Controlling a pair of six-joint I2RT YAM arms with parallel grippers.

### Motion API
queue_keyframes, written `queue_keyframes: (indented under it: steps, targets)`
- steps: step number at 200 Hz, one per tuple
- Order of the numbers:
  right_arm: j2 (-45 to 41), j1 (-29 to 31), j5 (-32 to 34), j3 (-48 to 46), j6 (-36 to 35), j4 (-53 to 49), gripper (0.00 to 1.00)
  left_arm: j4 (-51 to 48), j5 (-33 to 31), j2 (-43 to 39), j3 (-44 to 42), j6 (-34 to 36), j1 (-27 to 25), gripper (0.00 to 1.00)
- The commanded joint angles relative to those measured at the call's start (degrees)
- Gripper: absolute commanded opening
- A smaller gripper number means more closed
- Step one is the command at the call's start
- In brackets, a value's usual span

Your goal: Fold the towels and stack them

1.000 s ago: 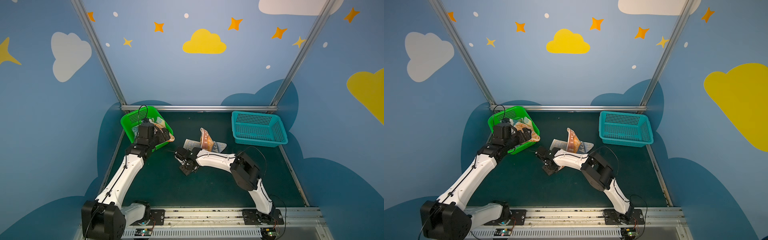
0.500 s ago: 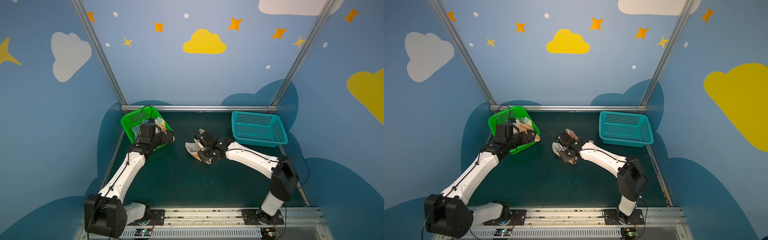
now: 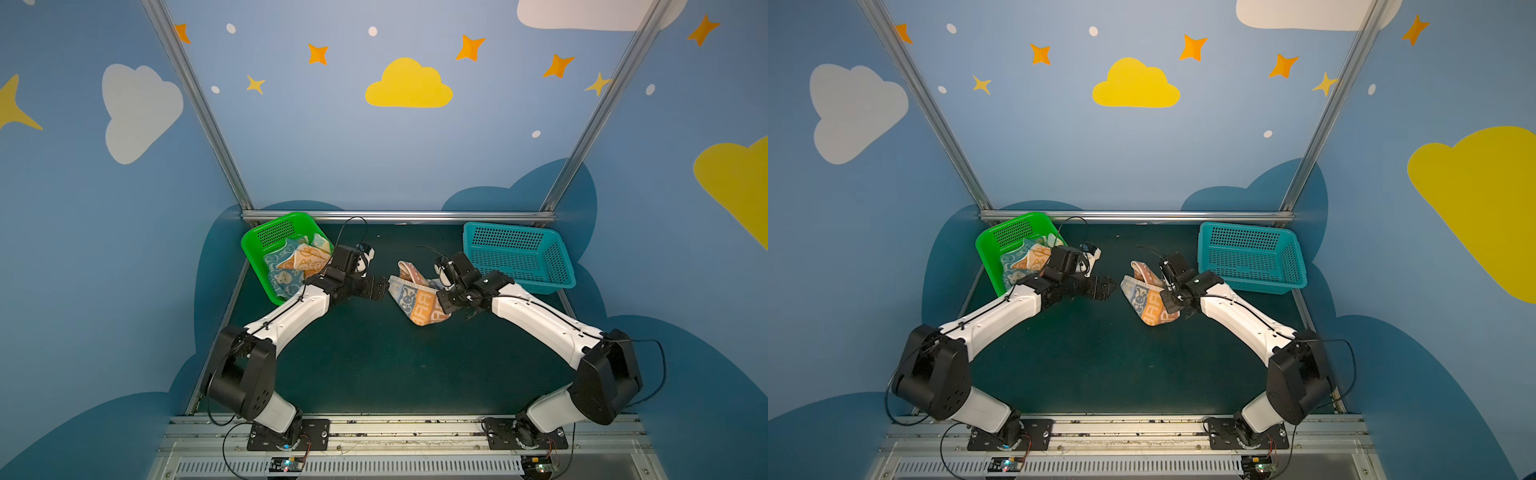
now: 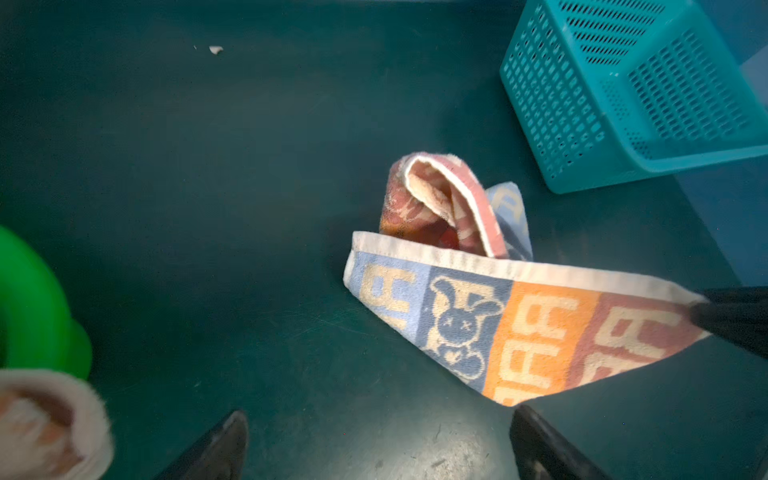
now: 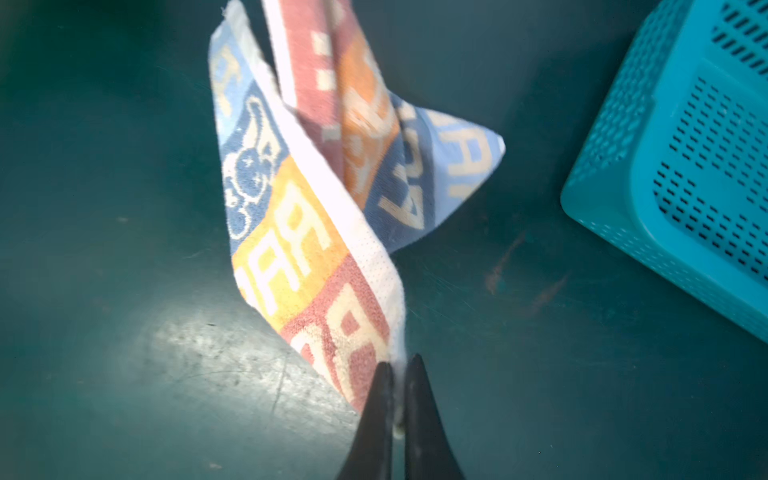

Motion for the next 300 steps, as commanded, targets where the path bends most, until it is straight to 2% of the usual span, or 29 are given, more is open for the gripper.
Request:
queue_keyframes:
  steps: [1, 32, 47, 74, 95, 158, 237, 300]
  targets:
    - [-3.45, -1.95, -2.8, -2.71, -1.23, 1.6, 0.0, 2.63, 2.28, 3.93, 3.66, 2.39, 0.33, 0.98]
    - [-4.99, -3.07, -5.0, -6.63, -0.73, 4.59, 0.0, -0.23, 3.43, 11.49, 10.52, 4.84, 0.28, 0.96]
    - [-5.07, -3.3, -5.94, -7.6, -0.68, 5.48, 0.0, -1.94, 4.15, 15.05, 13.52, 6.78, 0.35, 0.91]
    - [-4.85, -3.62, -6.34, -7.98, -0.66, 5.7, 0.0, -5.29, 8.99, 20.37, 18.69, 9.36, 0.31, 0.84]
    - [-4.9, -3.89, -6.56, -8.07, -0.88, 5.76, 0.0, -6.63, 11.82, 23.08, 21.21, 9.34, 0.37, 0.83]
    - [-6.06, -4.39, -7.18, -8.83, -0.66, 6.29, 0.0, -4.04, 14.79, 27.3, 22.0, 6.63, 1.28, 0.79]
    - [-6.73, -4.65, -8.32, -9.87, 0.0, 6.89, 0.0, 1.94, 16.94, 31.67, 21.44, -0.62, 0.82, 0.77]
    - [-6.67, -4.74, -8.66, -10.26, 0.16, 7.52, 0.0, 2.67, 19.34, 32.35, 20.81, -1.3, 0.34, 0.72]
